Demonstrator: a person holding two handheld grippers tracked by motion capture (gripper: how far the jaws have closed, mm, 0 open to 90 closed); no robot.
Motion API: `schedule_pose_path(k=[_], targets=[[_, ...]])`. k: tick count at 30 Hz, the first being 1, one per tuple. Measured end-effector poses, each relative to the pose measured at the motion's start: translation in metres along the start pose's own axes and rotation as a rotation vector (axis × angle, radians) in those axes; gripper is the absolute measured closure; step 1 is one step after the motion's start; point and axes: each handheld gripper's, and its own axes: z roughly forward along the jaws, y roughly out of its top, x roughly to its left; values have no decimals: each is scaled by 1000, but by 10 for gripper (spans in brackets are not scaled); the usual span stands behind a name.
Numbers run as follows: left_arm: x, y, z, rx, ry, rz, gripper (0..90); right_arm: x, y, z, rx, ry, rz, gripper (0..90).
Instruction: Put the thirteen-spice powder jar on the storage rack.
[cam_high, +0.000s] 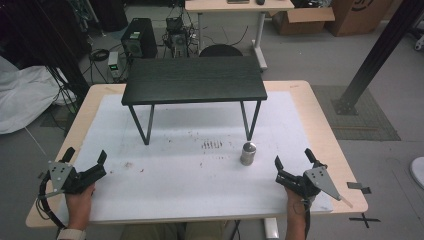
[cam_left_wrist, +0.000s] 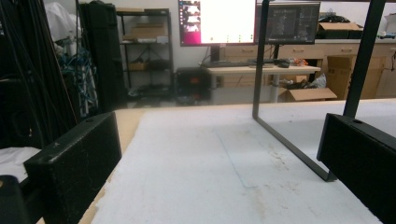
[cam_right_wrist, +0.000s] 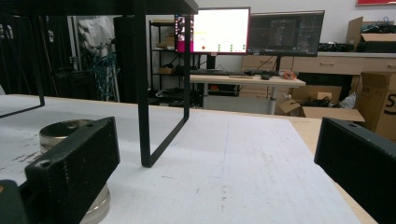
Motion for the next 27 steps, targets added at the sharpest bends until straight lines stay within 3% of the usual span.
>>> schedule_pose_path(k=[27], targets=[[0,0,0,2,0,5,4,0,0,1,6,4,-6,0]])
